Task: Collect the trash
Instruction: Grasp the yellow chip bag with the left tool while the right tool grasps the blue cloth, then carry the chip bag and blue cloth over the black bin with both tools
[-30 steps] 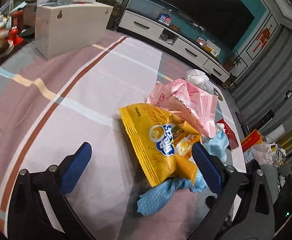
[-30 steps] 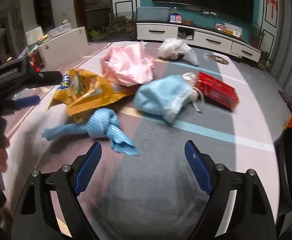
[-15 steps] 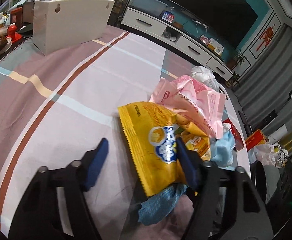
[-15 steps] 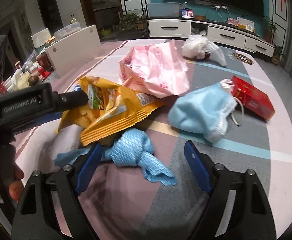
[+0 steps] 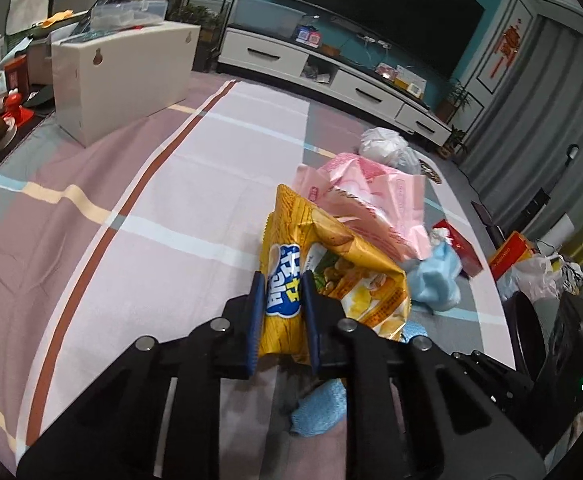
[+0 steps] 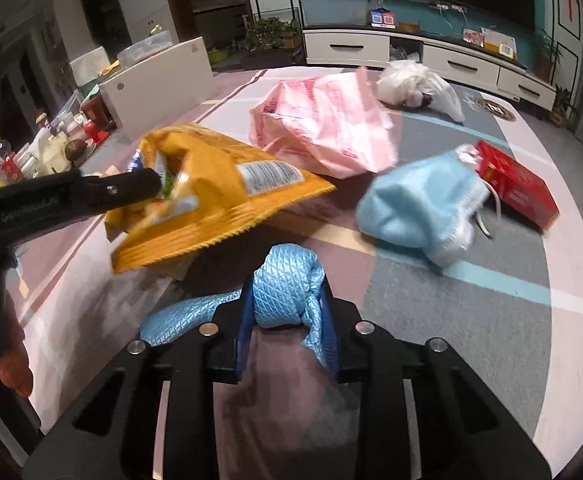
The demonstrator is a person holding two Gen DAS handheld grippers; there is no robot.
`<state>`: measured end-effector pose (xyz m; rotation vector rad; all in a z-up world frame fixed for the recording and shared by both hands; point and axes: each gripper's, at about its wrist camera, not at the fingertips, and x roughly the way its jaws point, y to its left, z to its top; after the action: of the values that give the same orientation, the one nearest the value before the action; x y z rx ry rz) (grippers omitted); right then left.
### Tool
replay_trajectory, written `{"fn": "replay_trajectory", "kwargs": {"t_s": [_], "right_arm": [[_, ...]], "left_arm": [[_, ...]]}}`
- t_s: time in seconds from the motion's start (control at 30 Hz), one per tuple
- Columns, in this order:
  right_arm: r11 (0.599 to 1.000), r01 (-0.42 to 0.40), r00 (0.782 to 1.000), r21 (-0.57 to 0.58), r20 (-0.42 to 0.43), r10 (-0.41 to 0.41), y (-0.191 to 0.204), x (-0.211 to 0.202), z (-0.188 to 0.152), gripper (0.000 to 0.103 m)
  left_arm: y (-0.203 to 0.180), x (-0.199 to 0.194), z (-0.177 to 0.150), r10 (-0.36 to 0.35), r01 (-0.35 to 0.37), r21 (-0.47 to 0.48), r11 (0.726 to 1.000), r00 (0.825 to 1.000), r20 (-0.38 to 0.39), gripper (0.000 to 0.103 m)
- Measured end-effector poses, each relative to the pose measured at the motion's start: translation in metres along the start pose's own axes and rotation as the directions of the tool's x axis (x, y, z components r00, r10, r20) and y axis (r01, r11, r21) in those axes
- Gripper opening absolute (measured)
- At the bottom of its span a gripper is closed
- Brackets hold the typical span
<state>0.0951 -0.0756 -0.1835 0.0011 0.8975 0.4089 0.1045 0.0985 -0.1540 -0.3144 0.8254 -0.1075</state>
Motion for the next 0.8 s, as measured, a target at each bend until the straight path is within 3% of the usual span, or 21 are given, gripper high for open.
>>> {"fn": "replay_trajectory", "kwargs": {"t_s": [0.4,0.8], "right_arm": [[0.997,0.067,0.996,0.032,0.06,-0.069,-0.039,-0.058,-0.023,0.03],[0.974,0.184,0.97,0.135,0.136,-0.202,-0.093,-0.106,-0.038,0.03]], "left_arm": [[-0.023,-0.027,-0.008,-0.071,0.068,0.084,0.994,0.997,0.034,0.019],[-0.089,-0.016,-0.026,-0.118,0.111,0.234,0.966,0.993,0.016,0.019]]}}
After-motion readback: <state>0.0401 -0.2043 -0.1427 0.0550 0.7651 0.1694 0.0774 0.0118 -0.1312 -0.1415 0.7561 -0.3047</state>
